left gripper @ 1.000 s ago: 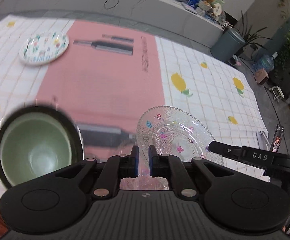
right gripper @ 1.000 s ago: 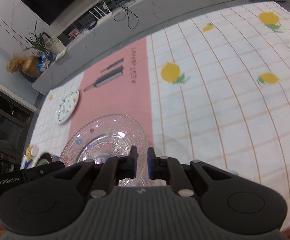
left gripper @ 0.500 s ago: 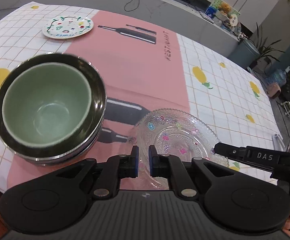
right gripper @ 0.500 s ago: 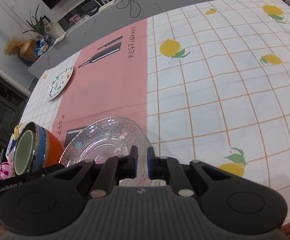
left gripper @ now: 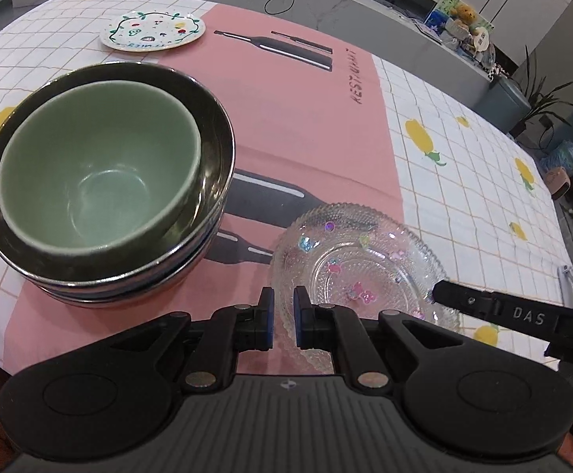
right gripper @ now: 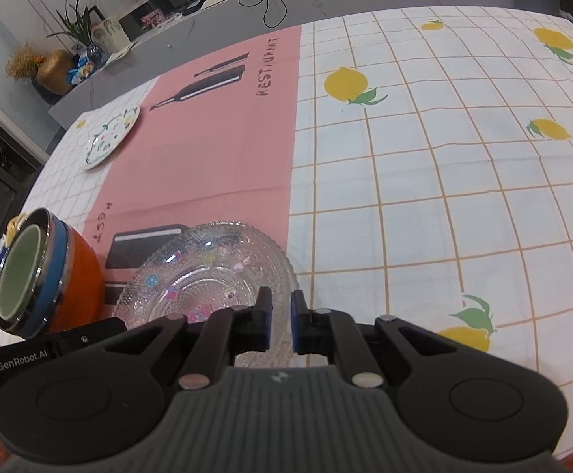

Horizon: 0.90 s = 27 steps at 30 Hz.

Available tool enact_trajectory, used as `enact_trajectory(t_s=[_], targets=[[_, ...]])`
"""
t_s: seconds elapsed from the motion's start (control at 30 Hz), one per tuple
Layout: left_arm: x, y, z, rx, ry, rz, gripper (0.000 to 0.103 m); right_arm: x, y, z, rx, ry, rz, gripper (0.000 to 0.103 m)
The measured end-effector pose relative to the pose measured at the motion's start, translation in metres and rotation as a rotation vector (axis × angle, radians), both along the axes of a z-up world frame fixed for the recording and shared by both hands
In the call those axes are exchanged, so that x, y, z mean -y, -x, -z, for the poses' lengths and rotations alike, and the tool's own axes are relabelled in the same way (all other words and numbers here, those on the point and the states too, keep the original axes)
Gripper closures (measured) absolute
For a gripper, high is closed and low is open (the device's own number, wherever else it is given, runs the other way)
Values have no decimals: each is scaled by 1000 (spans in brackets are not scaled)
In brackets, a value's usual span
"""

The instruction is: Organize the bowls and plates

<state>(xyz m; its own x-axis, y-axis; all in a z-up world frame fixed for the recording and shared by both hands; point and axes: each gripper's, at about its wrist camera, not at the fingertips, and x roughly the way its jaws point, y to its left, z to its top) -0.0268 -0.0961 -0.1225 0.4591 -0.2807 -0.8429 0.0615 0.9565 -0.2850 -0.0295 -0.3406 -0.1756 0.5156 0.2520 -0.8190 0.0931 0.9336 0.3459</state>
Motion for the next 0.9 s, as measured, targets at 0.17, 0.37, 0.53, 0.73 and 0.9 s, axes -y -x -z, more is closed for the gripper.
enact_trajectory(t_s=[0.17,0.37,0.53,0.73,0.9], targets=[[4,2,1,20,-29,15,93,-10,2,-1,24,71,-35,95],[5,3,3,22,-43,25,93,-23,2,-2,42,166,-76,94],[6,4,2,31,-55,33,93,-33,2,-1,31,244,-112,92],[7,3,-1,43,-69,36,93,-33,3,-1,25,222,-107,84],[7,6,-7,66,-90,45,87,-26,5,-6,25,185,-74,72]])
